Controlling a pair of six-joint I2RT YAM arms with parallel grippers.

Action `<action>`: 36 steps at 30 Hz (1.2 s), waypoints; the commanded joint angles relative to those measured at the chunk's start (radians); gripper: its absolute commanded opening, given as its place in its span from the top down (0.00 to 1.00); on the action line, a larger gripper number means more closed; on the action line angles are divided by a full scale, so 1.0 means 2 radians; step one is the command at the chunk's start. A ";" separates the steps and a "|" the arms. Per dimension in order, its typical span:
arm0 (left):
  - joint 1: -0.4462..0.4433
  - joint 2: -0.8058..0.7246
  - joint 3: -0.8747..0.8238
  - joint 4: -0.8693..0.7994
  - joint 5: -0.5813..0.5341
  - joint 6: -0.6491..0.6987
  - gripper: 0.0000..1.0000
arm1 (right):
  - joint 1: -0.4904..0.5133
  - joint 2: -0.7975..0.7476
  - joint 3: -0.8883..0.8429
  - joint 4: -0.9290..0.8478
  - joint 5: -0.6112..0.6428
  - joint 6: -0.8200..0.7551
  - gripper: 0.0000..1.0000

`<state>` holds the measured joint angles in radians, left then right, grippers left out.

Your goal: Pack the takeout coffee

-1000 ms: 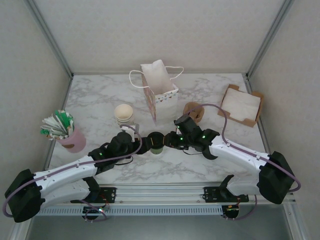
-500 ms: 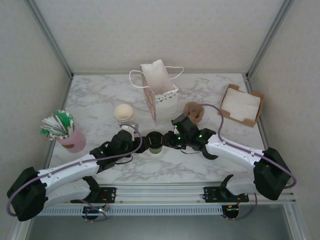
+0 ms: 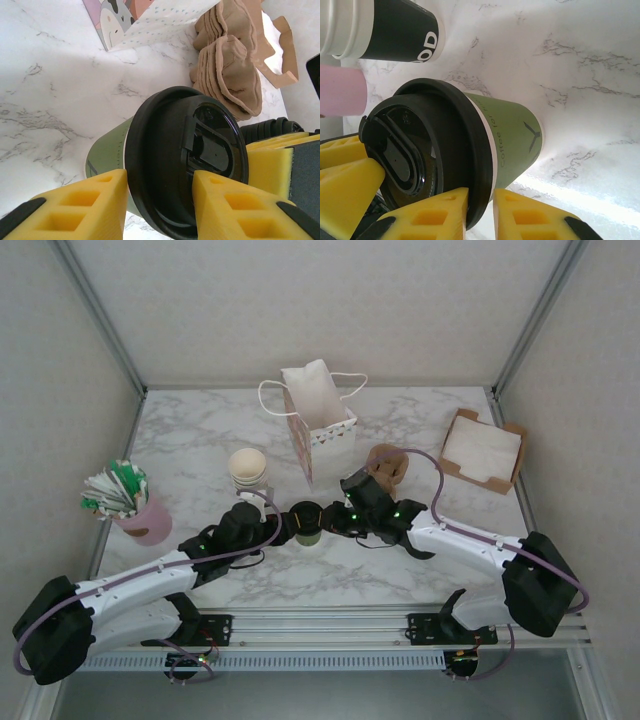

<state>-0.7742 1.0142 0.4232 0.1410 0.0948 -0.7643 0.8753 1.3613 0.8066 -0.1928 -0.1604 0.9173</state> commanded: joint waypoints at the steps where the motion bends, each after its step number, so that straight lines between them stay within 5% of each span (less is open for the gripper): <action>1: 0.001 0.002 -0.015 -0.030 0.006 -0.003 0.61 | 0.016 0.037 -0.041 -0.085 0.012 0.006 0.80; 14: 0.004 -0.004 0.046 -0.066 -0.011 0.016 0.54 | 0.017 -0.016 0.127 -0.196 0.046 -0.059 0.66; 23: 0.005 -0.015 0.063 -0.085 -0.020 0.022 0.42 | 0.017 -0.039 0.147 -0.227 0.058 -0.091 0.58; 33: 0.010 -0.122 0.120 -0.167 -0.086 0.058 0.01 | 0.016 -0.124 0.195 -0.345 0.098 -0.172 0.10; 36: 0.011 -0.157 0.138 -0.186 -0.109 0.067 0.00 | 0.015 -0.140 0.215 -0.382 0.099 -0.184 0.01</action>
<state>-0.7620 0.7506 0.6525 -0.1589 -0.0452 -0.6662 0.9012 1.1061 1.1950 -0.8379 0.0078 0.6079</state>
